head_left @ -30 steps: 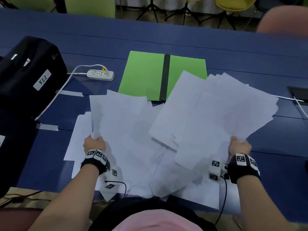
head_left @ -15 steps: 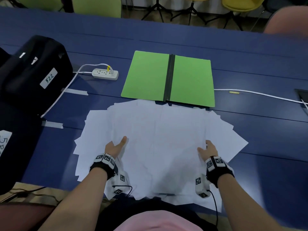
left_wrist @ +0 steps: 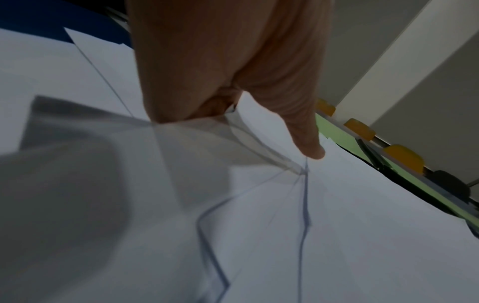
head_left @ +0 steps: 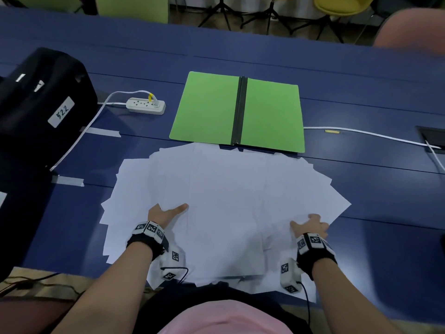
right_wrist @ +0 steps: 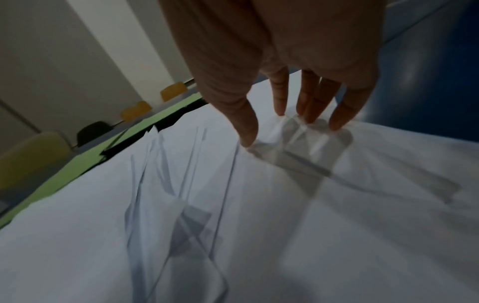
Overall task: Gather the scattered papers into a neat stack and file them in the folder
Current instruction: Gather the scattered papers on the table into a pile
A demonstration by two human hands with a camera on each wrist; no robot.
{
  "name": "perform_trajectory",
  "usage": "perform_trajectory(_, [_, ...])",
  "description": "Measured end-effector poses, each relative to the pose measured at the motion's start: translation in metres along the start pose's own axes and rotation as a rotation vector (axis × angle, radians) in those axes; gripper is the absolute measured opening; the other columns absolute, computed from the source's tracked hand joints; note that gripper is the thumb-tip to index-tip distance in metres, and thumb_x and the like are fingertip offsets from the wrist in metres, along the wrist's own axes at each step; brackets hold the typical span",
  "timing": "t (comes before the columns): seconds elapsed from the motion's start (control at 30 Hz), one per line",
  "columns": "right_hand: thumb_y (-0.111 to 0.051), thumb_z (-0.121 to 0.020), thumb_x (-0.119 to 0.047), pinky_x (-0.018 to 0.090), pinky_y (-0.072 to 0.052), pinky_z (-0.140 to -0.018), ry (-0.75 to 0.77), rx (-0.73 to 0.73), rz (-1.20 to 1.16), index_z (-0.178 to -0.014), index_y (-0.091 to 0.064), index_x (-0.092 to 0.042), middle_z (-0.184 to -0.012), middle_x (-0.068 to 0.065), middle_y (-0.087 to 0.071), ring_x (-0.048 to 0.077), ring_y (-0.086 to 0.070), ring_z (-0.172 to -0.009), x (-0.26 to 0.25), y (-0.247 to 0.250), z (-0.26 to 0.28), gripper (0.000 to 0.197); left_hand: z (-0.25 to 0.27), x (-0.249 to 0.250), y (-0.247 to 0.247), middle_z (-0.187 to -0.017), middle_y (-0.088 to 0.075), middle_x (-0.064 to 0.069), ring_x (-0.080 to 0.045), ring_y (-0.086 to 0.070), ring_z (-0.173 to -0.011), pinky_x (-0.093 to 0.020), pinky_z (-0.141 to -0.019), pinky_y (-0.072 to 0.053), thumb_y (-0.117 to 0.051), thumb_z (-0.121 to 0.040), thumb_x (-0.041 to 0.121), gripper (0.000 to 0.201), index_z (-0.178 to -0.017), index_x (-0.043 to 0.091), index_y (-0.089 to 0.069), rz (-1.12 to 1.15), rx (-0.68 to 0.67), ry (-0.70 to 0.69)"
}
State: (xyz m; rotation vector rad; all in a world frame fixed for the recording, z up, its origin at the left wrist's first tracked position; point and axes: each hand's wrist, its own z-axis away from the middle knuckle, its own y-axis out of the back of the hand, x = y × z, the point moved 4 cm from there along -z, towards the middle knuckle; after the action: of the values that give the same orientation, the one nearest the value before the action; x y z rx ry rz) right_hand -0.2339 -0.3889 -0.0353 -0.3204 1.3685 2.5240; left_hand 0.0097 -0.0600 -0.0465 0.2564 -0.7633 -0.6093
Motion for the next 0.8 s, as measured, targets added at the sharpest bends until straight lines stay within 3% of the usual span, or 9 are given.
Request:
perform_trajectory(0.1, [-0.068, -0.079, -0.019, 0.037, -0.042, -0.080, -0.025, -0.098, -0.044, -0.137, -0.033, -0.010, -0.139, 0.020, -0.030, 0.040, -0.049, -0.114, 0.008, -0.002, 0.002, 0.068, 0.000, 0.004, -0.001, -0.138, -0.052, -0.014, -0.031, -0.050, -0.127, -0.037, -0.102, -0.041, -0.083, -0.068, 0.041, 0.087, -0.136, 0.001, -0.046, -0.039, 0.006, 0.034])
perform_trajectory(0.23, [-0.068, -0.081, -0.011, 0.033, -0.044, -0.084, 0.059, -0.225, -0.005, -0.136, -0.033, -0.004, -0.132, 0.023, -0.048, 0.036, -0.052, -0.118, -0.001, -0.016, 0.012, 0.066, -0.002, 0.003, -0.001, -0.154, -0.030, -0.018, -0.033, -0.034, -0.140, -0.041, -0.111, -0.033, -0.081, -0.069, 0.045, 0.110, -0.147, -0.005, -0.022, -0.107, -0.012, 0.080])
perform_trajectory(0.33, [-0.063, -0.084, -0.011, 0.032, -0.044, -0.092, 0.124, -0.277, 0.116, -0.127, -0.049, 0.003, -0.124, 0.020, -0.057, 0.033, -0.055, -0.116, -0.006, -0.022, 0.011, 0.047, -0.003, -0.004, 0.000, -0.156, -0.024, -0.020, -0.032, -0.027, -0.144, -0.039, -0.116, -0.027, -0.078, -0.074, 0.042, 0.107, -0.148, -0.007, -0.018, -0.163, -0.025, 0.099])
perform_trajectory(0.43, [-0.062, -0.084, -0.014, 0.037, -0.050, -0.080, 0.169, -0.126, 0.005, -0.090, -0.061, 0.004, -0.083, 0.018, -0.057, 0.031, -0.056, -0.084, -0.004, -0.009, -0.001, 0.019, -0.002, -0.007, -0.002, -0.157, -0.022, -0.021, -0.032, -0.026, -0.145, -0.038, -0.116, -0.026, -0.073, -0.080, 0.042, 0.101, -0.147, -0.009, -0.017, -0.206, -0.030, 0.101])
perform_trajectory(0.5, [-0.057, -0.086, -0.014, 0.036, -0.050, -0.074, 0.126, -0.030, -0.101, -0.088, -0.060, -0.012, -0.086, 0.011, -0.055, 0.029, -0.052, -0.080, 0.003, 0.002, -0.008, 0.004, -0.002, -0.006, -0.003, -0.156, -0.024, -0.022, -0.033, -0.027, -0.144, -0.038, -0.115, -0.027, -0.071, -0.082, 0.040, 0.097, -0.147, -0.010, -0.018, -0.220, -0.024, 0.108])
perform_trajectory(0.57, [-0.051, -0.087, -0.009, 0.029, -0.042, -0.069, 0.115, 0.034, -0.190, -0.083, -0.051, -0.021, -0.081, 0.005, -0.051, 0.026, -0.046, -0.078, 0.011, 0.006, -0.015, 0.012, -0.003, -0.006, -0.003, -0.156, -0.024, -0.022, -0.033, -0.028, -0.144, -0.038, -0.114, -0.027, -0.070, -0.083, 0.038, 0.095, -0.146, -0.010, -0.019, -0.221, -0.025, 0.121])
perform_trajectory(0.63, [-0.048, -0.087, -0.005, 0.028, -0.039, -0.069, 0.134, 0.041, -0.243, -0.078, -0.050, -0.018, -0.074, 0.005, -0.051, 0.025, -0.046, -0.078, 0.012, 0.007, -0.014, 0.015, -0.003, -0.006, -0.003, -0.156, -0.024, -0.021, -0.033, -0.028, -0.144, -0.038, -0.115, -0.027, -0.071, -0.084, 0.037, 0.094, -0.147, -0.009, -0.019, -0.221, -0.022, 0.122])
perform_trajectory(0.77, [-0.059, -0.089, -0.021, 0.030, -0.043, -0.076, 0.165, -0.204, -0.063, -0.080, -0.061, -0.014, -0.082, 0.001, -0.059, 0.029, -0.057, -0.086, 0.007, -0.005, -0.008, 0.012, -0.002, -0.006, -0.003, -0.156, -0.023, -0.022, -0.033, -0.027, -0.144, -0.038, -0.114, -0.027, -0.070, -0.084, 0.037, 0.093, -0.147, -0.009, -0.018, -0.235, -0.018, 0.128])
perform_trajectory(0.8, [-0.062, -0.087, -0.025, 0.029, -0.042, -0.072, 0.151, -0.258, 0.017, -0.073, -0.057, -0.012, -0.078, 0.005, -0.058, 0.027, -0.056, -0.078, 0.009, -0.008, -0.011, 0.020, -0.002, -0.005, -0.003, -0.156, -0.023, -0.021, -0.033, -0.027, -0.144, -0.038, -0.115, -0.027, -0.070, -0.084, 0.037, 0.094, -0.147, -0.009, -0.018, -0.238, -0.019, 0.130])
